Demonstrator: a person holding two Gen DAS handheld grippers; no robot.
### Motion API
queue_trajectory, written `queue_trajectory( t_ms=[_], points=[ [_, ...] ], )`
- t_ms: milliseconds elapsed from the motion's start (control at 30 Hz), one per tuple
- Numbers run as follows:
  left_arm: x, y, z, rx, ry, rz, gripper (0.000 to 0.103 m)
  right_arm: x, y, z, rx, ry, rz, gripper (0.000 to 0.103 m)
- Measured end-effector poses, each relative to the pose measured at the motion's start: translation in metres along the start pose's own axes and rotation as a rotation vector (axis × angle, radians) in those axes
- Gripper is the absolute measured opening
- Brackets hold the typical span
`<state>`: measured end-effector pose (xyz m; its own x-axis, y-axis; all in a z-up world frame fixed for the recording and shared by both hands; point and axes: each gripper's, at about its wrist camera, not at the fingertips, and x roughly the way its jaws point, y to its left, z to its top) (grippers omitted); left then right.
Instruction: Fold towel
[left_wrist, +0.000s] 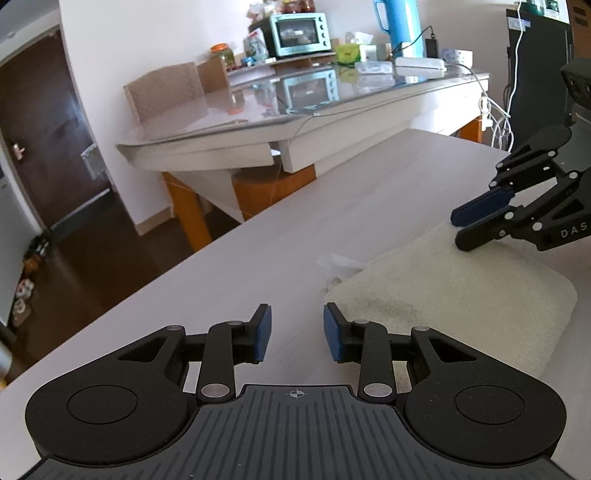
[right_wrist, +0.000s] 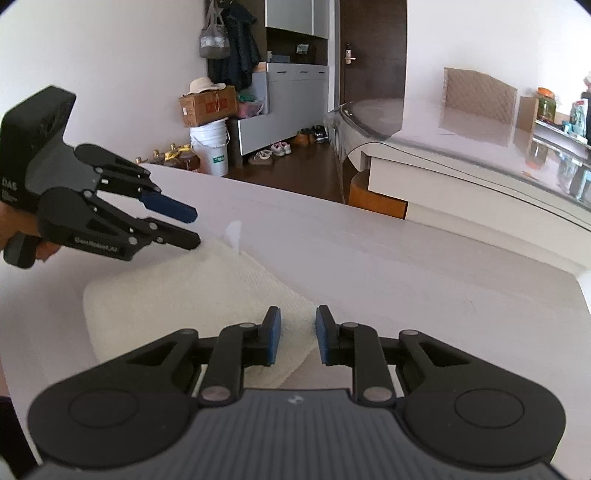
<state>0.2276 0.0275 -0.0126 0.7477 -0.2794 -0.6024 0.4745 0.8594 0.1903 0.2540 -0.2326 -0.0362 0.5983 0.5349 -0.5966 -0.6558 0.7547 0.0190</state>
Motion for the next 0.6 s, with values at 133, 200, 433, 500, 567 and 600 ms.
queue_trajectory(
  t_ms=[133, 200, 433, 500, 567, 600],
  points=[
    [-0.003, -0.001, 0.0, -0.006, -0.003, 0.017, 0.035, -0.023, 0.012, 0.0, -0.009, -0.032, 0.004, 0.023],
    [-0.016, -0.007, -0.002, -0.007, -0.018, 0.0, 0.04, -0.033, 0.021, -0.003, -0.013, -0.038, 0.022, 0.024],
    [-0.05, -0.052, -0.031, 0.047, 0.005, -0.066, 0.043, -0.052, 0.054, -0.031, -0.011, -0.015, 0.037, 0.023],
    [-0.047, -0.057, -0.04, 0.038, 0.023, -0.057, 0.043, -0.048, 0.06, -0.037, -0.019, 0.008, 0.034, 0.023],
    [-0.046, -0.057, -0.044, 0.001, 0.017, -0.054, 0.043, -0.046, 0.063, -0.04, -0.017, 0.01, 0.025, 0.024],
    [-0.046, -0.057, -0.045, -0.014, 0.016, -0.054, 0.043, -0.046, 0.063, -0.04, -0.012, 0.01, 0.022, 0.024]
  ],
)
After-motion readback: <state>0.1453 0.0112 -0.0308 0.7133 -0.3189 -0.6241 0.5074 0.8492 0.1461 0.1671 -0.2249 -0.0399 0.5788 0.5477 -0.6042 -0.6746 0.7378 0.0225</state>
